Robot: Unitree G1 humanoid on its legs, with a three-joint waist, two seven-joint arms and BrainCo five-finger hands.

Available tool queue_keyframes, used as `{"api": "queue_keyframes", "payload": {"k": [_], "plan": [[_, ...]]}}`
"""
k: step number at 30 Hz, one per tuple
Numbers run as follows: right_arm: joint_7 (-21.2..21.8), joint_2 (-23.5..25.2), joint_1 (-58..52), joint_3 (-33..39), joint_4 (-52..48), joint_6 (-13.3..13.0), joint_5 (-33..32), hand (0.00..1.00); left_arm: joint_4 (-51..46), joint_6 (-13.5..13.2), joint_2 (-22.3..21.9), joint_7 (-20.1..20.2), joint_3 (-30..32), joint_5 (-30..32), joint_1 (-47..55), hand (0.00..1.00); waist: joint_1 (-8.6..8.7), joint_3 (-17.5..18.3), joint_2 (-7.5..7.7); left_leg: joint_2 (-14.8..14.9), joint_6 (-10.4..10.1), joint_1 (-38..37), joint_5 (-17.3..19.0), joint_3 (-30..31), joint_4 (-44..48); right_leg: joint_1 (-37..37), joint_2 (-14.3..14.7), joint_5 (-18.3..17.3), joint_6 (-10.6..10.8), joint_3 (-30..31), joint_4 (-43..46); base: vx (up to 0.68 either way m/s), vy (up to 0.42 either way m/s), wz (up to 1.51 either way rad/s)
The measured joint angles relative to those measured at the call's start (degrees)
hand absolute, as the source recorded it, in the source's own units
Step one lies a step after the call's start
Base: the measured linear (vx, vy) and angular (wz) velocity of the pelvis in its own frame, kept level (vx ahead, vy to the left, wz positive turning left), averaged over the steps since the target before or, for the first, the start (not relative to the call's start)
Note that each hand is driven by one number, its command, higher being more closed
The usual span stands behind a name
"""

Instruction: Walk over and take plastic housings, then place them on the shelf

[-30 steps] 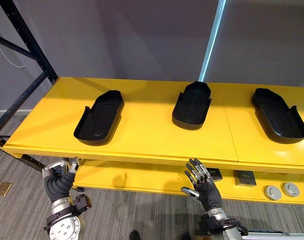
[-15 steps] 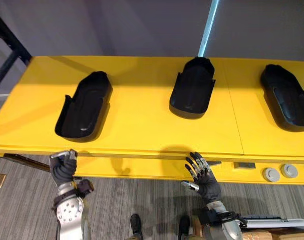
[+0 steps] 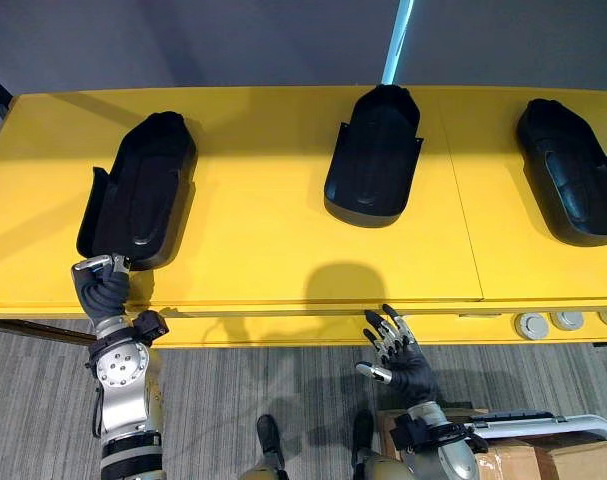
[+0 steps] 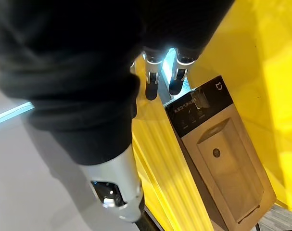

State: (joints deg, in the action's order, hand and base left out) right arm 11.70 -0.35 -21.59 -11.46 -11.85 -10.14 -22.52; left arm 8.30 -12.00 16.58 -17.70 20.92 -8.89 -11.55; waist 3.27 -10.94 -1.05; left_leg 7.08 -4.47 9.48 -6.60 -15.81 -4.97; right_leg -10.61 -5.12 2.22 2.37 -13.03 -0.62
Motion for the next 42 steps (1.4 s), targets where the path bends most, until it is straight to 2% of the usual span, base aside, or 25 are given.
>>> {"api": "queue_keyframes", "payload": {"k": [9, 15, 20, 22, 23, 24, 26, 28, 30, 31, 36, 39, 42], "plan": [[-0.16, -0.04, -0.47, -0.95, 0.0, -0.01, -0.2, 0.0, 7.7, -0.28, 5.47, -0.54, -0.39, -1.12, -7.45, 1.0, 0.79, -0.52, 0.0, 0.04, 0.07, 0.71, -0.06, -0.75, 0.02, -1.3, 0.13, 0.36, -0.22, 1.07, 0.01, -0.01, -0.011, -0.06], [-0.16, -1.27, -0.77, -1.37, -0.01, -0.01, -1.77, 0.0, 13.21, -0.57, 8.35, -0.67, -4.78, -2.36, -11.75, 1.0, 1.24, -0.56, 0.03, 0.16, 0.07, 0.57, -0.06, -1.08, 0.04, -1.3, 0.25, 0.55, -0.34, 1.51, -0.02, -0.01, -0.003, -0.02], [-0.16, -1.95, -0.77, -2.46, -0.01, -0.02, -1.78, 0.0, 12.92, -0.39, 7.67, -0.61, -5.75, -3.37, -12.02, 1.0, 1.44, -0.62, 0.1, 0.25, 0.07, 0.17, -0.06, -1.2, 0.04, -0.98, 0.37, 0.68, -0.36, 1.6, 0.0, 0.0, -0.001, -0.01], [-0.22, -1.68, -0.73, -2.37, -0.01, -0.02, -1.78, 0.0, 8.31, -0.09, 5.32, -0.39, -5.94, -3.46, -9.11, 1.0, 1.48, -0.72, 0.12, 0.2, 0.08, -0.55, -0.05, -1.16, 0.04, -0.18, 0.31, 0.67, -0.36, 1.55, -0.03, 0.0, 0.0, 0.0], [-0.3, -1.55, -0.68, -2.07, -0.03, -0.02, -1.78, 0.0, 2.36, -0.09, 2.45, -0.16, -6.65, -3.45, -5.0, 1.0, 1.46, -0.72, 0.12, 0.16, -0.02, -1.28, 0.05, -1.13, 0.03, 0.6, 0.26, 0.64, -0.34, 1.54, -0.1, 0.0, 0.0, 0.0], [-0.44, -1.43, -0.48, -1.94, -0.06, -0.02, -1.76, 0.0, -2.87, -0.12, -0.42, 0.56, -6.95, -3.44, -1.12, 0.0, 1.44, -0.72, 0.11, 0.16, -0.11, -1.75, 0.13, -1.11, 0.03, 1.08, 0.26, 0.6, -0.32, 1.53, -0.12, 0.0, 0.0, 0.0], [-0.55, -0.73, -0.76, -1.2, -0.04, 0.0, -1.7, 0.0, -14.17, -0.25, -7.58, 2.25, -8.33, -3.27, 8.02, 0.0, 1.14, -0.74, 0.07, 0.11, -0.25, -2.87, 0.26, -0.84, 0.01, 2.68, 0.25, 0.53, -0.23, 1.3, -0.74, -0.01, 0.02, 0.07], [-0.59, -0.38, -0.63, -0.09, -0.03, 0.06, -1.65, 0.0, -22.56, -0.28, -12.03, 3.66, -11.25, -3.11, 16.19, 0.0, 0.65, -0.71, 0.01, 0.18, -0.39, -4.74, 0.38, -0.17, -0.02, 4.9, 0.31, 0.16, -0.04, 0.69, -0.86, -0.03, 0.011, 0.14], [-0.57, -0.32, -0.17, 1.27, -0.04, 0.03, -1.64, 0.0, -28.05, -0.5, -14.58, 4.81, -13.04, -2.12, 21.02, 0.0, 0.56, -0.24, -0.4, 0.16, -0.41, -5.87, 0.42, 0.85, -0.22, 6.68, 0.25, -0.28, 0.28, -0.47, -0.8, -0.06, 0.015, 0.28], [-0.57, -0.33, 0.48, 1.91, -0.03, 0.04, -1.53, 0.0, -31.01, -0.9, -15.66, 5.89, -13.53, -1.83, 23.68, 0.0, 0.23, 1.14, -0.87, 0.12, -0.41, -5.81, 0.41, 1.45, -0.24, 6.83, 0.18, -0.39, 0.38, -0.85, -0.74, -0.07, 0.025, 0.28], [-0.45, -0.38, 1.86, 4.0, -0.05, -0.07, -1.35, 0.0, -34.71, -3.26, -16.57, 6.93, -14.92, -0.94, 26.2, 0.0, -0.94, 4.03, -2.46, -0.29, 0.15, -6.8, -0.08, 4.54, -0.25, 9.86, -0.16, -0.67, 0.66, -4.08, -0.82, -0.05, 0.026, 0.32], [-0.59, 0.12, 1.76, 5.31, -0.07, -0.32, -1.15, 0.0, -34.9, -4.39, -17.04, 6.87, -16.99, -0.63, 26.42, 0.0, -0.91, 5.07, -2.32, -0.44, 0.52, -7.01, -0.42, 5.97, -0.25, 10.86, -0.25, -0.82, 0.69, -5.5, -0.73, -0.04, 0.024, 0.3], [-1.98, 0.89, 1.8, 7.16, -0.29, -1.22, 1.25, 0.0, -34.9, -5.28, -18.62, 6.6, -19.02, 0.22, 26.84, 0.0, -0.71, 5.61, -2.25, -0.23, 0.28, -9.0, -0.18, 4.4, -0.26, 11.75, -0.25, -0.88, 0.75, -3.89, -0.29, -0.04, 0.034, -0.26]]}}
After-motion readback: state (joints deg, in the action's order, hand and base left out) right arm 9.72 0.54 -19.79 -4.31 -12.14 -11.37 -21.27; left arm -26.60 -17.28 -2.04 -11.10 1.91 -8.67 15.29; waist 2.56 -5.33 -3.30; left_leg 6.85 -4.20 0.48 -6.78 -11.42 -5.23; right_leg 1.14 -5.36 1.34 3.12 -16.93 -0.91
